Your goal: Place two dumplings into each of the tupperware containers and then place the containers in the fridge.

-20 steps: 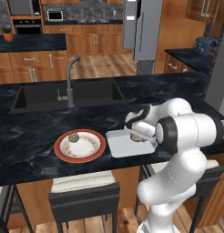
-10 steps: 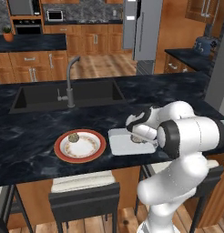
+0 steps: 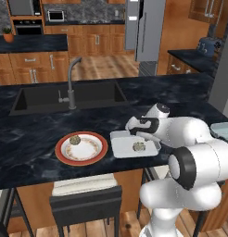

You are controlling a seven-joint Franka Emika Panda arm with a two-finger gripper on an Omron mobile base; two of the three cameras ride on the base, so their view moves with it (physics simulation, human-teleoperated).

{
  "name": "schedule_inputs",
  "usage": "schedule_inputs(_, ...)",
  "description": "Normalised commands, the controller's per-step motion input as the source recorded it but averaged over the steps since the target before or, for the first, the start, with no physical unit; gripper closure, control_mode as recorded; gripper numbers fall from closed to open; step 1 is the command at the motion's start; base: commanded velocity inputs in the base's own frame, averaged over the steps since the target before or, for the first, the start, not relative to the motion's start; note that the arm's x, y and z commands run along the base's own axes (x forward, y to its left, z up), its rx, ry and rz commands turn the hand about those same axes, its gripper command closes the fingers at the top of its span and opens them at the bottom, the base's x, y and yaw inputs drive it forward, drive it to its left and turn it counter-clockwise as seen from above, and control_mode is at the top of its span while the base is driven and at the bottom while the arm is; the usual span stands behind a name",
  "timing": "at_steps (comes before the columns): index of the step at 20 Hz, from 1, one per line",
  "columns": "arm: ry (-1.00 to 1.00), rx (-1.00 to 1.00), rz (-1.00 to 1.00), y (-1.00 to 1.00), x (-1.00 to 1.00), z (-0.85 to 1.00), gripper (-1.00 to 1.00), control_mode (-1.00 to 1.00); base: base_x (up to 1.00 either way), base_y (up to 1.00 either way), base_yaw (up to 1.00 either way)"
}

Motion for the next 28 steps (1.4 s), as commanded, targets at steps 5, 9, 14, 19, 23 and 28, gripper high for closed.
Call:
schedule_inputs(5,0.01,-0.12,0.25,0.44,-0.54,0.93,-1.0,-1.0,0.0,0.0,0.0)
schedule_inputs(9,-0.01,-0.06,0.27,0.98,-0.04,0.43,-1.0,-1.0,0.0,0.0,0.0)
schedule_inputs(14,-0.09,-0.02,0.2,1.0,0.02,0.05,-1.0,-1.0,0.0,0.0,0.0)
schedule_inputs(19,-0.09,-0.06,0.18,1.0,0.15,0.0,-1.0,-1.0,0.0,0.0,0.0)
schedule_inputs(23,-0.08,-0.08,0.16,0.99,0.17,0.0,-1.0,-1.0,0.0,0.0,0.0)
schedule_inputs(28,-0.04,-0.08,0.07,0.76,0.3,0.0,-1.0,-1.0,0.0,0.0,0.0)
